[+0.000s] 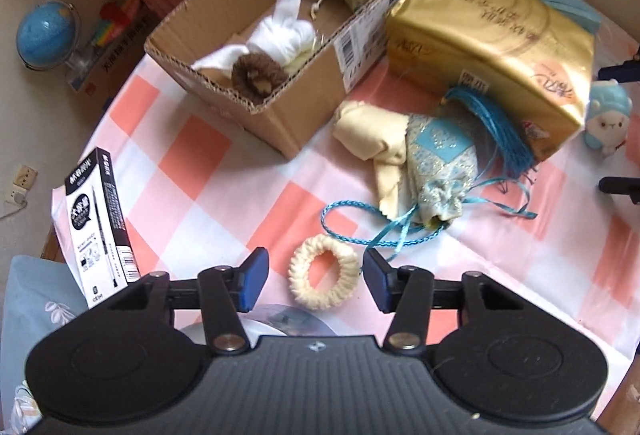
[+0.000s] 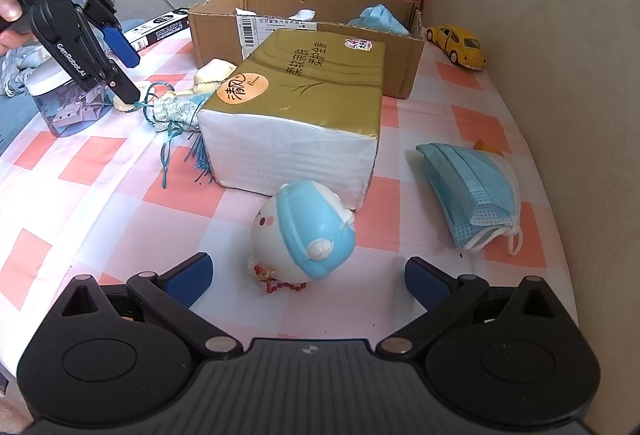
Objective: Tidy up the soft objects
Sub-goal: 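Grasp the cream scrunchie with the left tool, then grasp the white figurine with blue hat with the right tool while the left lifts the scrunchie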
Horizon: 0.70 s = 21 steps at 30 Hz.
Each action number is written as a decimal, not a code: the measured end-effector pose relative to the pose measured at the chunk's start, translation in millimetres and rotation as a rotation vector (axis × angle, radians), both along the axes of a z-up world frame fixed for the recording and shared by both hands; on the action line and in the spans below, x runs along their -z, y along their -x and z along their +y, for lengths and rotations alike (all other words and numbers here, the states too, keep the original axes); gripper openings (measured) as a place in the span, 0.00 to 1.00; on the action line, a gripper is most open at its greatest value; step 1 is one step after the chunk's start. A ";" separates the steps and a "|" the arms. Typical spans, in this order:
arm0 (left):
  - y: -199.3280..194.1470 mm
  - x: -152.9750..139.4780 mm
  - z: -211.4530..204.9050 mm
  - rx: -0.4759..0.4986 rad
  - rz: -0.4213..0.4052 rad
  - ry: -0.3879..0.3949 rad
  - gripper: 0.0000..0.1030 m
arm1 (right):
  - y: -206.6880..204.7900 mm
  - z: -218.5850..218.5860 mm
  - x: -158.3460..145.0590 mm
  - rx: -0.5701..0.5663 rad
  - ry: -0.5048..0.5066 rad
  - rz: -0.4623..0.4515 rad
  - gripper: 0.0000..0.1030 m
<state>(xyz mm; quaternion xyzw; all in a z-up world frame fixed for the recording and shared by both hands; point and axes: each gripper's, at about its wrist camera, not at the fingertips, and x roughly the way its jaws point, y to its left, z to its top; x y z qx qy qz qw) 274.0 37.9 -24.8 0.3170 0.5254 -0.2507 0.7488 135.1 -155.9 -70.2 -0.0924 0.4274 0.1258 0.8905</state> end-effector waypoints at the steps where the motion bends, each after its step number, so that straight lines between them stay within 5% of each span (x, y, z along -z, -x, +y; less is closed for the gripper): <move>1: -1.9 1.0 0.0 -0.001 0.007 -0.004 0.48 | 0.2 0.1 0.1 0.000 0.000 -0.001 1.00; 7: -12.2 12.1 -1.0 -0.007 0.034 -0.021 0.47 | 0.1 0.3 0.1 0.000 0.000 -0.001 1.00; 10: -16.1 14.1 -0.7 -0.019 0.046 -0.006 0.46 | 0.4 0.4 -0.1 -0.003 -0.001 -0.002 1.00; 12: -17.4 14.7 0.0 -0.034 0.064 0.016 0.35 | 0.6 0.2 -0.1 -0.003 -0.001 -0.001 1.00; 21: 1.4 8.9 -14.0 -0.034 0.114 0.083 0.33 | 1.1 -0.2 0.0 -0.003 -0.002 -0.003 1.00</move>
